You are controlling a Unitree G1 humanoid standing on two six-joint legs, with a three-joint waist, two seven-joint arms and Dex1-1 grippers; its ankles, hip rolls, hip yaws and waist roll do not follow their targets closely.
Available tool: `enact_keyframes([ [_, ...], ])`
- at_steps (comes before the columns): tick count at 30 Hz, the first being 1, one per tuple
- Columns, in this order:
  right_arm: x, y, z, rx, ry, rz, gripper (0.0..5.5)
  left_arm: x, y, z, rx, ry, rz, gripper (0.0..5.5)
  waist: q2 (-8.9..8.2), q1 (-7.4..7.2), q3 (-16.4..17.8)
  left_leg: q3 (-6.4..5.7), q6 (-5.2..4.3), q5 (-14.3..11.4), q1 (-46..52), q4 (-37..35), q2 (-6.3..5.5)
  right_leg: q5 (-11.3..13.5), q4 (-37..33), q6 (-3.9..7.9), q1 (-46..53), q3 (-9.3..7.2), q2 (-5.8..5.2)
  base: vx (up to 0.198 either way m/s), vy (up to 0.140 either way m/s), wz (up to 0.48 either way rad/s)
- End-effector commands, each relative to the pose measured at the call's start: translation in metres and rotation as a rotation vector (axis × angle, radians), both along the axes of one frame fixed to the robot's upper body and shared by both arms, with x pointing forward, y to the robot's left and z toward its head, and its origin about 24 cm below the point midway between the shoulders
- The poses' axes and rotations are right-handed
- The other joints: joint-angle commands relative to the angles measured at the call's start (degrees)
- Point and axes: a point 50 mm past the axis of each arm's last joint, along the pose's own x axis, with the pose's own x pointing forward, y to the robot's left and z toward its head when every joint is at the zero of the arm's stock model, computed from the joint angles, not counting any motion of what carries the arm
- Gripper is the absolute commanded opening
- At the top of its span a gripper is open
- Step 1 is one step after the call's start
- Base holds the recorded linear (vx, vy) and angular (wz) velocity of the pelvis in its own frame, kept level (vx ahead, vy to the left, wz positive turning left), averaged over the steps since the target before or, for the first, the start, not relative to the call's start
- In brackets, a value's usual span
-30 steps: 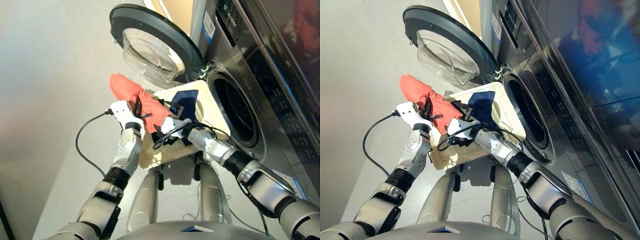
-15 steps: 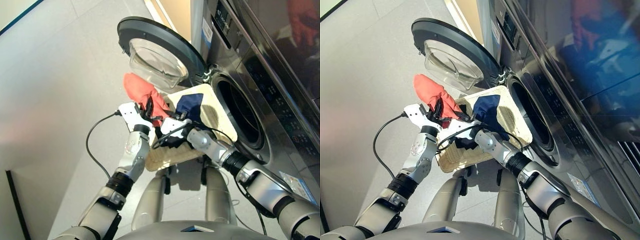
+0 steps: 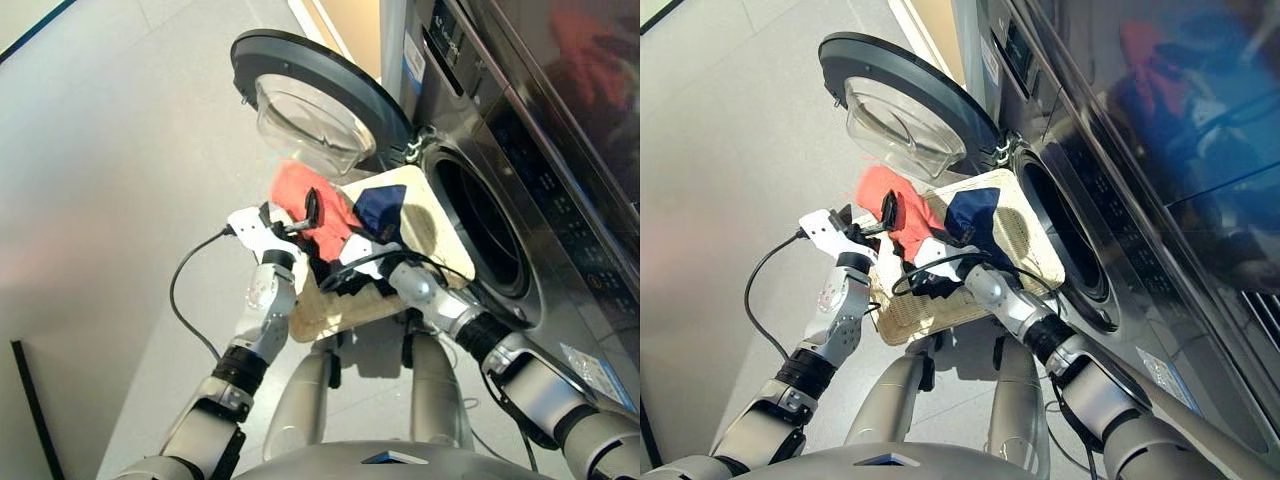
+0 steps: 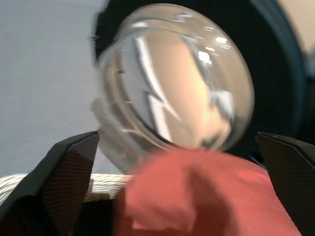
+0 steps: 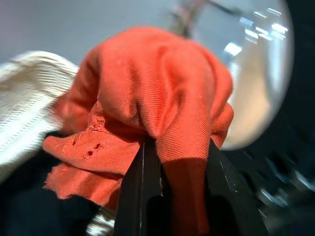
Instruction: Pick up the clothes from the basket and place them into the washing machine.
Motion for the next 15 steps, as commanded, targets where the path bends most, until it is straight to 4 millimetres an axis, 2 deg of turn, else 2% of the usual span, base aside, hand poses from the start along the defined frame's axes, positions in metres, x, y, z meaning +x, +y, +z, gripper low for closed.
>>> enact_keyframes([
  [1,0.008,0.008,0.031,0.122,-0.158,-0.029,0.0,0.005,0.025,0.016,-0.074,-0.086,0.169,5.5,-0.76,-0.08,0.4,-0.04,2.28,-1.2,-1.2,1.0,-2.5,6.8,-8.0,2.62,1.4,-0.83,0.74,0.0,0.0,0.0],
  [7,0.017,-0.041,0.018,0.107,-0.239,-0.358,0.0,0.001,0.045,-0.004,0.01,0.012,0.29,5.5,-0.4,-0.41,0.7,-0.12,2.36,-1.2,-2.5,1.3,-2.58,6.8,-7.4,2.56,-0.2,-0.81,0.79,0.0,0.0,0.0],
  [15,0.021,-0.085,0.011,0.062,-0.354,-0.698,0.0,-0.009,0.055,-0.034,0.05,0.148,0.371,5.5,0.07,-0.19,2.2,-0.57,3.03,-1.2,-8.7,4.2,-3.1,6.3,-3.6,2.33,-6.6,-0.87,0.62,0.0,0.0,0.0],
])
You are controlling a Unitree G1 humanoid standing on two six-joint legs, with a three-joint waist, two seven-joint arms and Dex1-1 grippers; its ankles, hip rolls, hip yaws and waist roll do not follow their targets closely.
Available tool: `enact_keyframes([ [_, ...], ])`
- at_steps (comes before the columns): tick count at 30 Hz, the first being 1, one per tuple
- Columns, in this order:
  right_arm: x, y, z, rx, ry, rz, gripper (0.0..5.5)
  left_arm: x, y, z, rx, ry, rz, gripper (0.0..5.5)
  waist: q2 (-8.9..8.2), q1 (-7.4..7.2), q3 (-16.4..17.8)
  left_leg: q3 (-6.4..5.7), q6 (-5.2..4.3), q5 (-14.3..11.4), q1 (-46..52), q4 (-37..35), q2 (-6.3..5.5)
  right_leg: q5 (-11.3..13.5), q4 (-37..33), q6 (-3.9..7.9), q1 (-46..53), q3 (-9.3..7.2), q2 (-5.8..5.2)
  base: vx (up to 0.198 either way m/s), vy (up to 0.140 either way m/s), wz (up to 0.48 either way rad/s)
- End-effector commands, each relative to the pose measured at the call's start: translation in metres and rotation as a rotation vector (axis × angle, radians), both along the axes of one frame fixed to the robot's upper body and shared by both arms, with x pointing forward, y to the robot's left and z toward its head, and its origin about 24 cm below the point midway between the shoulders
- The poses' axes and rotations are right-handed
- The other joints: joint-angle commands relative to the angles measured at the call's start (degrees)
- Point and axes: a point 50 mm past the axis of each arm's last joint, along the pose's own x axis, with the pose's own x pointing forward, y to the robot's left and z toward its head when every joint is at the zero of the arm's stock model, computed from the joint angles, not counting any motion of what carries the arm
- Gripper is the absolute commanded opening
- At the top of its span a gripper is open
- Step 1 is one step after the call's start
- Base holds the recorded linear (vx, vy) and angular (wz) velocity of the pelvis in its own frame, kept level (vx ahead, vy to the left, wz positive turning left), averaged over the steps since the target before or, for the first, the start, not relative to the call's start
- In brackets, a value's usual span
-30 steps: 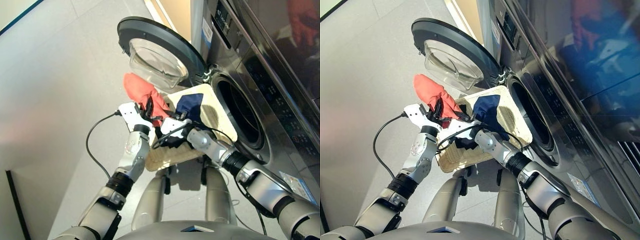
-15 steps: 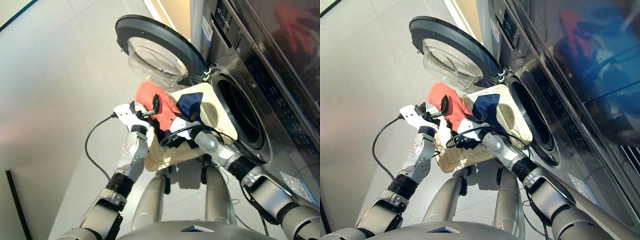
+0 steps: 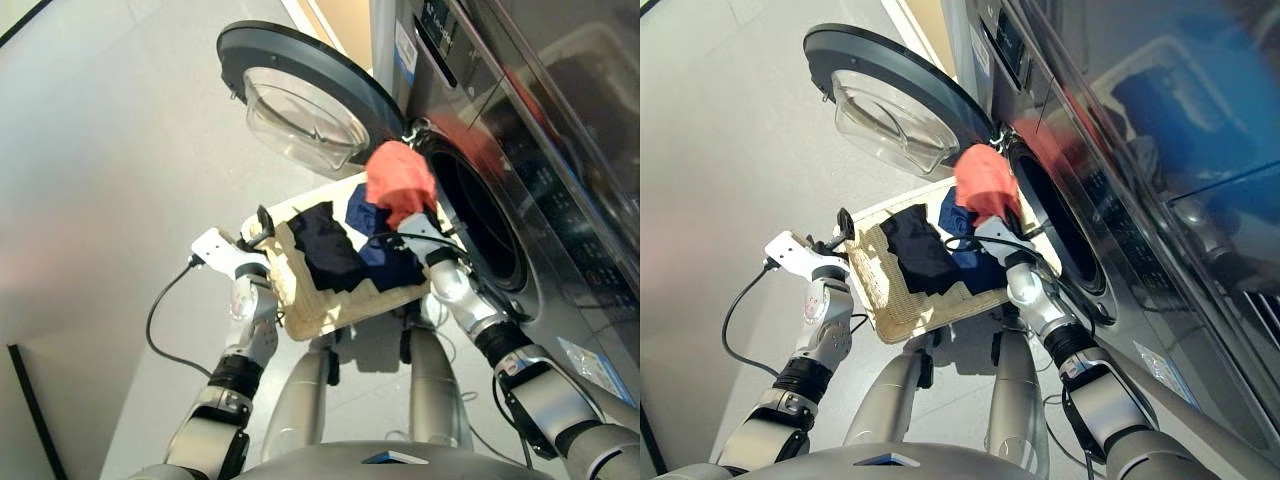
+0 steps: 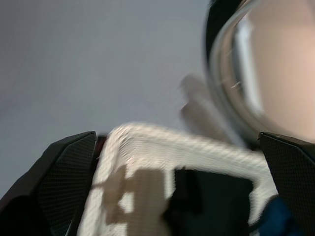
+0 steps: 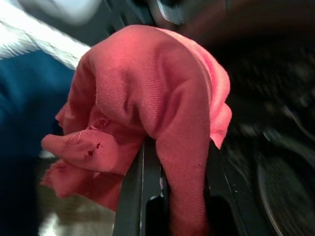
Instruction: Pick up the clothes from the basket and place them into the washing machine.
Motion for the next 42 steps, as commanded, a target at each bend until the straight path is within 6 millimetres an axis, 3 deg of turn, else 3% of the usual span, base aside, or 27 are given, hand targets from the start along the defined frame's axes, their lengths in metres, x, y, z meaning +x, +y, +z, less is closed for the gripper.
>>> enact_keyframes([
  [1,0.016,0.0,0.033,0.003,-0.209,-0.109,0.0,0.006,0.022,0.017,0.063,-0.083,0.102,5.5,0.17,-0.2,2.2,-0.96,3.16,-1.5,-4.8,4.2,-2.86,6.0,-4.0,2.68,-2.3,-1.52,0.57,0.0,0.0,0.0],
  [8,0.036,-0.04,0.066,0.008,-0.325,-0.422,0.0,0.004,0.024,0.017,0.048,-0.081,0.131,5.5,0.83,1.26,3.3,-2.21,3.97,-1.7,-12.7,9.7,-3.15,5.8,1.3,2.59,-9.2,-1.66,-0.29,0.0,0.0,0.0],
  [12,0.046,-0.074,0.105,0.038,-0.42,-0.641,0.0,0.001,0.026,0.024,0.052,-0.125,0.115,5.5,1.68,3.23,3.2,-2.59,4.18,-1.7,-16.1,12.0,-3.48,5.4,4.7,2.66,-12.7,-1.79,-0.68,0.0,0.0,0.0],
  [18,0.045,-0.12,0.153,0.159,-0.506,-0.847,0.0,-0.002,0.03,0.025,0.051,-0.131,0.086,5.5,2.19,4.79,3.6,-2.66,4.43,-2.1,-19.4,14.5,-3.88,5.0,7.9,2.8,-16.0,-1.61,-1.16,0.018,0.0,0.011],
  [19,0.044,-0.124,0.156,0.18,-0.52,-0.873,0.0,-0.003,0.029,0.025,0.049,-0.131,0.083,5.5,2.29,5.11,3.3,-3.08,4.19,-3.9,-19.1,15.0,-3.85,3.2,9.0,3.45,-15.9,-1.25,-0.98,0.112,0.0,0.047],
  [20,0.042,-0.134,0.165,0.229,-0.542,-0.915,0.0,-0.002,0.03,0.026,0.053,-0.139,0.082,5.5,2.43,5.3,3.3,-3.15,4.2,-4.0,-19.7,15.4,-3.96,2.9,9.6,3.47,-16.5,-1.24,-0.98,0.113,-0.009,0.046],
  [23,0.039,-0.144,0.18,0.359,-0.586,-0.959,0.0,-0.002,0.027,0.028,0.054,-0.145,0.057,5.5,2.59,5.58,3.5,-3.17,4.18,-4.4,-20.8,16.9,-4.0,2.7,10.6,3.48,-17.2,-1.16,-1.1,0.0,0.0,0.0],
  [27,0.043,-0.139,0.192,0.473,-0.626,-0.883,0.0,-0.001,0.024,0.028,0.048,-0.148,0.041,5.5,2.34,5.57,3.7,-2.97,4.18,-4.7,-21.4,17.6,-3.95,2.8,10.8,3.48,-17.6,-1.06,-1.09,0.0,0.0,0.0],
  [28,0.044,-0.139,0.19,0.486,-0.613,-0.873,1.73,-0.001,0.023,0.028,0.048,-0.146,0.039,5.5,2.19,5.44,3.7,-3.0,4.15,-4.7,-21.3,17.5,-3.85,2.8,10.6,3.48,-17.4,-1.14,-1.11,0.0,0.0,0.0],
  [29,0.044,-0.139,0.188,0.498,-0.605,-0.867,2.8,0.0,0.023,0.028,0.049,-0.145,0.037,5.5,2.09,5.33,3.7,-3.01,4.12,-4.7,-21.3,17.6,-3.85,2.9,10.5,3.45,-17.3,-1.15,-1.06,0.0,0.0,0.0],
  [30,0.047,-0.134,0.187,0.559,-0.601,-0.834,5.5,0.0,0.022,0.027,0.048,-0.141,0.032,5.5,1.93,5.17,3.8,-3.05,4.03,-4.8,-21.3,17.8,-3.86,3.0,10.3,3.43,-17.0,-1.18,-1.0,0.0,0.0,0.0],
  [32,0.049,-0.13,0.18,0.586,-0.578,-0.786,5.5,0.001,0.022,0.026,0.049,-0.134,0.028,5.5,1.55,4.84,3.8,-3.18,3.9,-4.9,-21.1,18.0,-3.84,3.1,10.0,3.36,-16.6,-1.15,-0.89,-0.038,-0.008,-0.005],
  [33,0.052,-0.12,0.176,0.64,-0.58,-0.711,5.5,0.002,0.022,0.027,0.05,-0.14,0.026,5.5,1.31,4.35,4.1,-2.75,4.05,-3.1,-21.6,17.8,-3.84,4.9,9.1,2.74,-16.7,-1.62,-1.15,-0.072,-0.024,-0.022],
  [34,0.052,-0.117,0.168,0.671,-0.556,-0.678,5.5,0.001,0.022,0.027,0.051,-0.138,0.029,5.5,1.17,4.06,4.1,-2.73,3.95,-3.1,-21.5,17.6,-3.79,5.0,8.9,2.76,-16.4,-1.71,-1.1,0.0,0.0,0.0],
  [35,0.052,-0.118,0.167,0.671,-0.553,-0.679,5.5,0.001,0.022,0.026,0.052,-0.135,0.029,5.5,1.21,4.25,3.8,-3.2,3.68,-4.8,-20.6,17.8,-3.7,3.3,9.5,3.37,-15.8,-1.33,-0.8,0.112,-0.057,-0.078],
  [39,0.052,-0.111,0.138,0.754,-0.458,-0.584,5.5,0.005,0.026,0.023,0.094,-0.109,0.018,5.5,0.26,2.88,3.9,-3.46,2.97,-4.3,-18.2,15.3,-3.32,3.9,6.1,3.43,-12.9,-1.9,-0.75,0.005,-0.04,-0.071],
  [40,0.053,-0.106,0.133,0.763,-0.438,-0.541,5.5,0.006,0.025,0.025,0.119,-0.115,0.0,5.5,0.02,2.53,4.3,-3.02,3.09,-2.4,-18.3,14.4,-3.36,5.7,4.7,2.85,-12.7,-2.35,-1.04,-0.112,-0.025,-0.06],
  [42,0.054,-0.094,0.118,0.771,-0.376,-0.466,5.5,0.009,0.024,0.026,0.184,-0.11,-0.036,5.5,-0.38,2.18,4.5,-2.98,2.83,-2.2,-16.5,12.5,-3.13,5.9,2.8,2.88,-11.1,-2.53,-0.98,-0.057,-0.011,-0.029],
])
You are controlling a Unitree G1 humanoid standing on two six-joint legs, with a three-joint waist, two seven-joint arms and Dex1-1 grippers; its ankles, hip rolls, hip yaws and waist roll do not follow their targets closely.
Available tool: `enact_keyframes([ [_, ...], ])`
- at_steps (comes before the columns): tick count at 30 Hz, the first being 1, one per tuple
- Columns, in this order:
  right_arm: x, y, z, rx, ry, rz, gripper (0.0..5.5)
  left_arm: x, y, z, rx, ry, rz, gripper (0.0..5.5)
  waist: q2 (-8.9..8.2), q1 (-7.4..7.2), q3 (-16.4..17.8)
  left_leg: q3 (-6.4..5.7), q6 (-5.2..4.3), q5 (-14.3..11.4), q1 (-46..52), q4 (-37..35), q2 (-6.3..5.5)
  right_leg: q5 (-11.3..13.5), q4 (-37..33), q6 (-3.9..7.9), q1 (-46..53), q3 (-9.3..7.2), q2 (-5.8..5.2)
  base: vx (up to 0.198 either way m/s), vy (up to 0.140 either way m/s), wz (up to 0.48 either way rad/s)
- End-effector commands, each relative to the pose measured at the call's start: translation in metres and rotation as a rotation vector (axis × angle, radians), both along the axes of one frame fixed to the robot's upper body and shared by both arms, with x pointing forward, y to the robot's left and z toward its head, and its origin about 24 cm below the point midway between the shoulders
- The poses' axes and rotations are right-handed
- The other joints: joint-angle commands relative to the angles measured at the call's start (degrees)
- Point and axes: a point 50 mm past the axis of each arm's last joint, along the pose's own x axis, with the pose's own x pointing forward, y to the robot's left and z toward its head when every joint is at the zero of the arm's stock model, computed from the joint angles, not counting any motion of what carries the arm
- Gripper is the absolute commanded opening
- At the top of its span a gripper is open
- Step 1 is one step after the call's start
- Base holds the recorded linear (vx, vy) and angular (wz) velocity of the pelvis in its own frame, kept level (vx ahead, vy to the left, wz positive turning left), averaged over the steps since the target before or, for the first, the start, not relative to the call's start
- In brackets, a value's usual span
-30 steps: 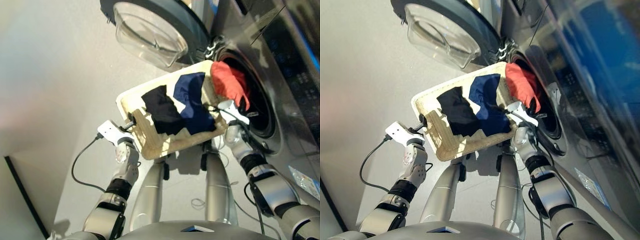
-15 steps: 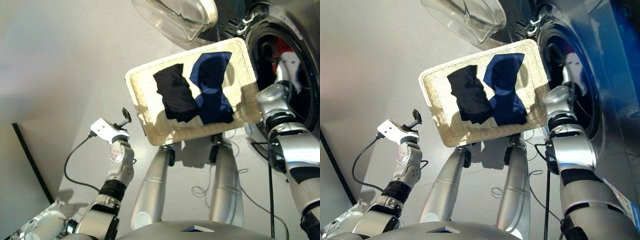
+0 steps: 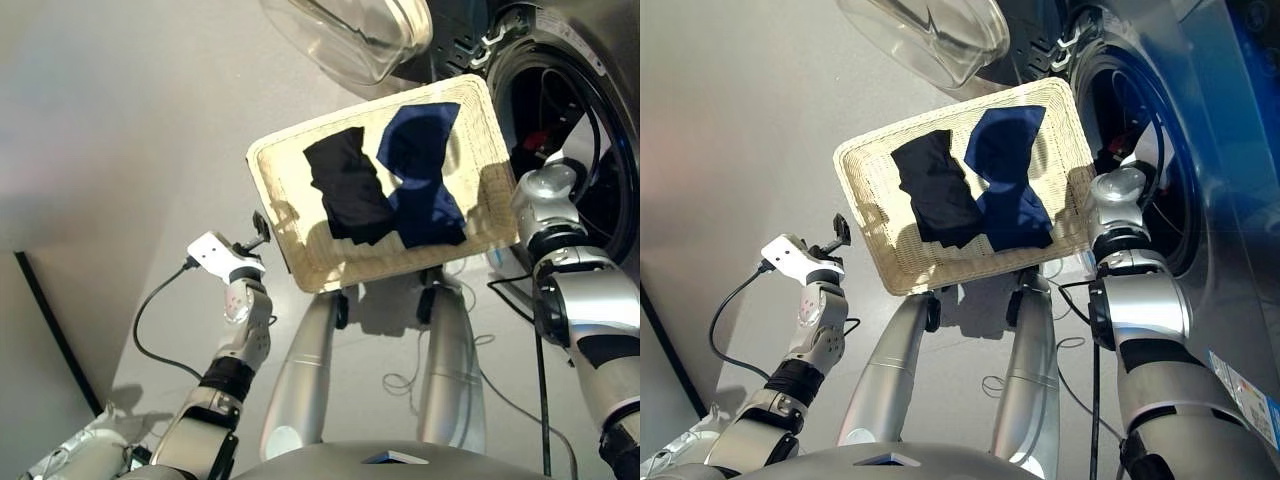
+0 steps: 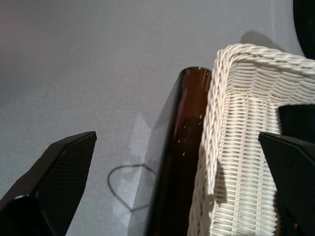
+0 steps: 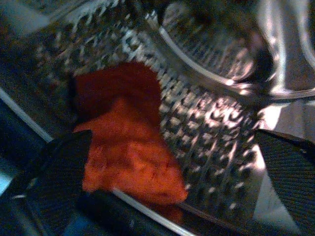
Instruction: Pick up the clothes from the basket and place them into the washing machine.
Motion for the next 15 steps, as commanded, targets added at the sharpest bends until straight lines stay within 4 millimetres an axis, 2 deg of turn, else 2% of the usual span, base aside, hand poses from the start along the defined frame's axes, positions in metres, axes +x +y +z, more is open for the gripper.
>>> enact_keyframes([
  [1,0.001,0.008,0.009,-0.045,-0.103,0.135,5.5,0.004,0.015,0.014,0.125,-0.063,-0.001,5.5,0.53,-0.66,-1.1,-0.91,2.28,3.0,1.4,-5.9,-1.46,7.9,-7.4,2.05,1.8,-2.48,1.08,0.0,0.0,0.0],
  [5,0.002,0.041,-0.019,-0.027,-0.06,0.381,5.5,0.017,0.005,0.017,0.233,-0.058,-0.099,5.5,-0.58,-1.91,-1.0,-0.37,1.82,3.7,4.4,-9.3,-1.25,8.5,-11.0,2.12,4.4,-2.65,1.69,0.0,0.0,0.0],
  [13,-0.006,0.11,-0.033,-0.119,-0.069,0.777,5.5,0.036,-0.021,0.02,0.336,-0.03,-0.226,5.5,-1.65,-3.63,-1.5,0.24,1.38,4.5,6.9,-12.5,-1.2,9.5,-14.1,2.24,6.0,-1.95,2.45,0.01,-0.002,-0.007],
  [14,-0.009,0.12,-0.037,-0.129,-0.073,0.824,5.5,0.038,-0.025,0.02,0.337,-0.024,-0.237,5.5,-1.63,-3.58,-1.6,0.06,1.18,2.9,7.8,-12.5,-0.86,8.1,-13.8,2.68,6.6,-1.61,3.01,0.08,-0.01,-0.045],
  [15,-0.012,0.129,-0.034,-0.172,-0.082,0.863,5.5,0.04,-0.028,0.02,0.337,-0.019,-0.246,5.5,-1.71,-3.85,-1.7,0.19,1.21,2.9,7.8,-12.6,-0.8,8.2,-13.9,2.67,6.4,-1.5,3.14,0.079,-0.009,-0.034],
])
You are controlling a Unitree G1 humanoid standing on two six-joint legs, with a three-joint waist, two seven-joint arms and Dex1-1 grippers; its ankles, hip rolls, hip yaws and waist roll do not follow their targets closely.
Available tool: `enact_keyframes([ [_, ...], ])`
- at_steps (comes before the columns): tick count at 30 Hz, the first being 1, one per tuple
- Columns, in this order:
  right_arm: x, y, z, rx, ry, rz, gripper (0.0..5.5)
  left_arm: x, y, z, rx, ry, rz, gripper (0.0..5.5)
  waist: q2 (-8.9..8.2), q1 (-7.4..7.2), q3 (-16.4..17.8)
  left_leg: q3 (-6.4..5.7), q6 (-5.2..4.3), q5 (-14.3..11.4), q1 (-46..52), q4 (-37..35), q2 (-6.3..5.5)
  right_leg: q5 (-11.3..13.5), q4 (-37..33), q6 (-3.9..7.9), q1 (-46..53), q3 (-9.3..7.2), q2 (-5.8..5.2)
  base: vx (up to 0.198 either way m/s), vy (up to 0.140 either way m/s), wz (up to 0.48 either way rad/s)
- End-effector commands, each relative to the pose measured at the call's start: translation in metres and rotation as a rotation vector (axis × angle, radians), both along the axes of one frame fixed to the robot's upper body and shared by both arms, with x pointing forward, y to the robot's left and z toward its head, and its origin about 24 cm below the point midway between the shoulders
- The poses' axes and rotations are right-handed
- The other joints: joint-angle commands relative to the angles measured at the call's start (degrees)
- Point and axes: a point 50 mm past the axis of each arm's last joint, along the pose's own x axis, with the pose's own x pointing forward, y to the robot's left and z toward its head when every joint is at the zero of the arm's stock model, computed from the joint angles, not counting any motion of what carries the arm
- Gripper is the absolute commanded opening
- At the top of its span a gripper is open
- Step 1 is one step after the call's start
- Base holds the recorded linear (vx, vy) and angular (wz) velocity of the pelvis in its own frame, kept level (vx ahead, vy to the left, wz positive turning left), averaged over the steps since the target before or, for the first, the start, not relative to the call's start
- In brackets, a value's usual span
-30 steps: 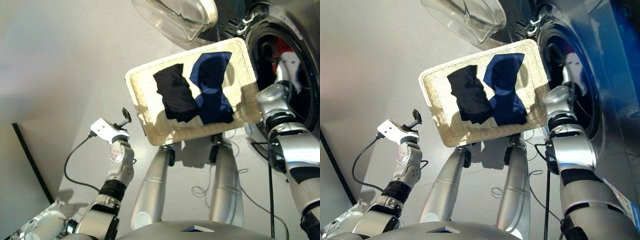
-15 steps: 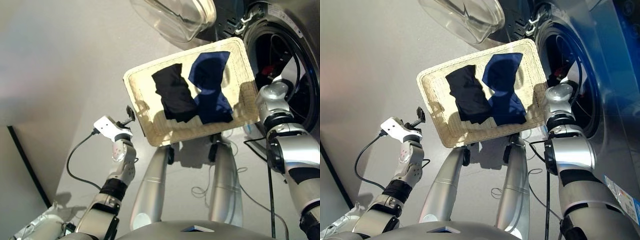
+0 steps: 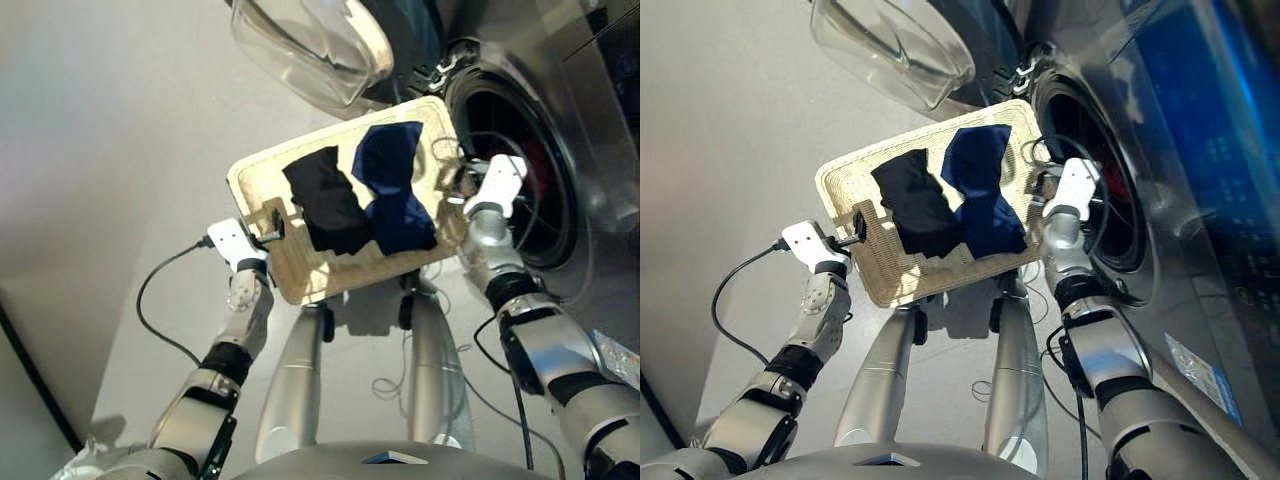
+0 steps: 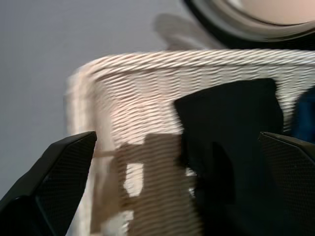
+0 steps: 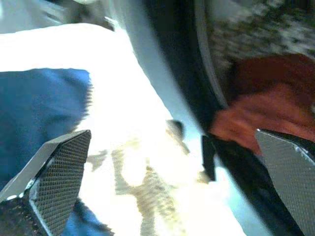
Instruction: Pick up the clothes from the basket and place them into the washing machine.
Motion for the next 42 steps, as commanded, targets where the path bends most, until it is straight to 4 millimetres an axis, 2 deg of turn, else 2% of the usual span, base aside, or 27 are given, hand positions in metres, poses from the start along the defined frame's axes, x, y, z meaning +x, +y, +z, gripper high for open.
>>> enact_keyframes([
  [1,-0.005,0.031,0.021,-0.067,-0.15,0.17,5.5,0.008,-0.001,0.006,0.071,-0.02,-0.019,5.5,-0.16,-0.26,-1.3,-0.07,1.72,0.0,0.4,-3.8,-1.65,6.2,-6.6,2.7,-0.1,-0.62,1.99,-0.095,0.021,-0.068],
  [2,-0.005,0.031,0.022,-0.067,-0.152,0.17,5.5,0.008,-0.001,0.007,0.071,-0.022,-0.018,5.5,-0.34,-0.56,-1.2,0.25,1.97,1.7,-0.5,-3.8,-1.98,7.8,-7.2,2.28,-0.7,-0.79,1.59,0.0,0.0,0.0],
  [3,-0.011,0.042,0.017,-0.058,-0.153,0.22,5.5,0.013,-0.008,0.007,0.054,-0.008,-0.023,5.5,-0.2,-0.7,-1.2,0.12,1.8,-0.1,0.0,-3.5,-1.56,6.3,-6.4,2.67,-0.6,-0.28,2.18,0.0,0.0,0.0],
  [5,-0.014,0.05,0.019,-0.079,-0.169,0.259,5.5,0.015,-0.012,0.008,0.042,-0.001,-0.031,5.5,-0.18,-1.03,-1.3,0.07,1.83,-0.1,-0.4,-3.3,-1.59,6.3,-6.4,2.64,-1.0,-0.2,2.24,0.045,-0.007,-0.2],
  [6,-0.02,0.062,0.017,-0.071,-0.18,0.307,5.5,0.019,-0.018,0.007,0.056,0.022,-0.038,5.5,-0.25,-1.64,-1.1,0.14,1.84,-0.4,-0.9,-2.8,-1.45,6.3,-6.1,2.66,-1.7,0.07,2.45,0.0,0.007,-0.193],
  [9,-0.028,0.075,0.02,-0.064,-0.209,0.377,5.5,0.025,-0.022,0.01,0.094,0.039,-0.023,5.5,-0.61,-2.91,-0.8,0.58,2.33,-2.1,-3.1,0.4,-1.35,6.4,-5.6,2.55,-3.2,0.39,2.68,0.0,0.0,0.0],
  [11,-0.032,0.085,0.027,-0.059,-0.244,0.437,5.5,0.028,-0.022,0.011,0.081,0.051,-0.016,5.5,-0.98,-3.68,-0.4,0.76,2.87,-3.5,-5.3,4.0,-1.1,6.3,-3.8,2.29,-4.9,0.72,3.5,0.0,0.0,0.0],
  [15,-0.043,0.099,0.042,-0.071,-0.321,0.532,5.5,0.034,-0.014,0.015,0.077,0.065,0.023,5.5,-2.0,-5.3,0.4,1.12,3.35,-5.5,-9.4,9.6,-0.07,6.4,-1.7,2.2,-8.0,1.38,4.89,0.013,0.009,-0.22],
  [17,-0.044,0.101,0.044,-0.078,-0.334,0.542,5.5,0.036,-0.014,0.016,0.078,0.064,0.029,5.5,-2.12,-5.62,0.5,1.14,3.41,-6.0,-10.1,10.5,0.25,6.3,-1.2,2.18,-8.7,1.62,5.15,0.027,0.009,-0.343],
  [19,-0.05,0.107,0.05,-0.067,-0.362,0.582,5.5,0.041,-0.003,0.019,0.095,0.085,0.076,5.5,-2.64,-6.81,1.0,1.4,3.59,-6.8,-11.9,13.0,0.82,6.1,0.6,2.2,-10.4,1.89,5.96,0.015,0.008,-0.105],
  [25,-0.06,0.107,0.06,-0.042,-0.413,0.632,5.5,0.05,0.021,0.032,0.057,0.077,0.178,5.5,-3.84,-8.77,1.7,1.51,3.98,-7.9,-15.0,16.3,1.42,6.0,3.7,2.46,-13.9,2.07,7.04,0.003,0.0,-0.032],
  [27,-0.059,0.105,0.055,-0.044,-0.395,0.626,5.5,0.051,0.024,0.037,0.036,0.06,0.2,0.0,-3.95,-9.11,1.9,1.4,4.02,-8.0,-15.1,16.2,1.46,6.1,3.5,2.53,-14.0,2.17,6.91,0.0,0.0,0.0],
  [31,-0.057,0.1,0.043,-0.092,-0.351,0.603,5.5,0.05,0.015,0.044,0.017,-0.003,0.168,0.0,-3.57,-8.92,1.7,1.08,3.68,-7.4,-13.3,13.8,1.16,6.4,2.0,2.56,-12.5,1.96,6.08,0.0,0.0,0.0],
  [36,-0.052,0.096,0.03,-0.217,-0.304,0.598,5.5,0.044,0.002,0.052,-0.024,-0.095,0.121,0.0,-2.84,-7.19,0.5,0.28,3.14,-5.5,-9.1,7.6,0.27,6.7,-1.9,2.48,-8.7,1.02,4.56,0.0,0.0,0.0],
  [37,-0.052,0.096,0.03,-0.217,-0.304,0.598,5.5,0.044,0.002,0.052,-0.024,-0.095,0.121,0.0,-2.84,-7.24,0.6,0.26,3.13,-5.4,-8.9,7.4,0.24,6.7,-2.0,2.48,-8.5,1.0,4.53,0.004,-0.031,0.191],
  [38,-0.051,0.098,0.024,-0.298,-0.282,0.619,5.5,0.042,-0.003,0.057,-0.051,-0.135,0.096,0.0,-2.33,-6.34,0.2,0.28,2.49,-4.0,-6.0,3.1,0.1,7.1,-4.9,2.65,-5.7,0.64,3.71,-0.09,-0.023,0.181],
  [39,-0.05,0.098,0.02,-0.32,-0.266,0.621,5.5,0.041,-0.005,0.058,-0.057,-0.146,0.09,0.0,-2.43,-6.34,0.4,0.61,2.41,-1.4,-5.0,0.8,-0.55,8.9,-6.9,2.29,-4.7,0.07,2.8,-0.08,-0.035,0.232],
  [42,-0.048,0.104,0.011,-0.406,-0.237,0.641,5.5,0.037,-0.009,0.062,-0.099,-0.184,0.063,0.0,-1.92,-4.52,-0.2,0.59,1.04,1.7,1.7,-7.5,-0.58,9.4,-11.0,2.85,0.5,-1.03,2.52,-0.011,-0.018,0.138],
])
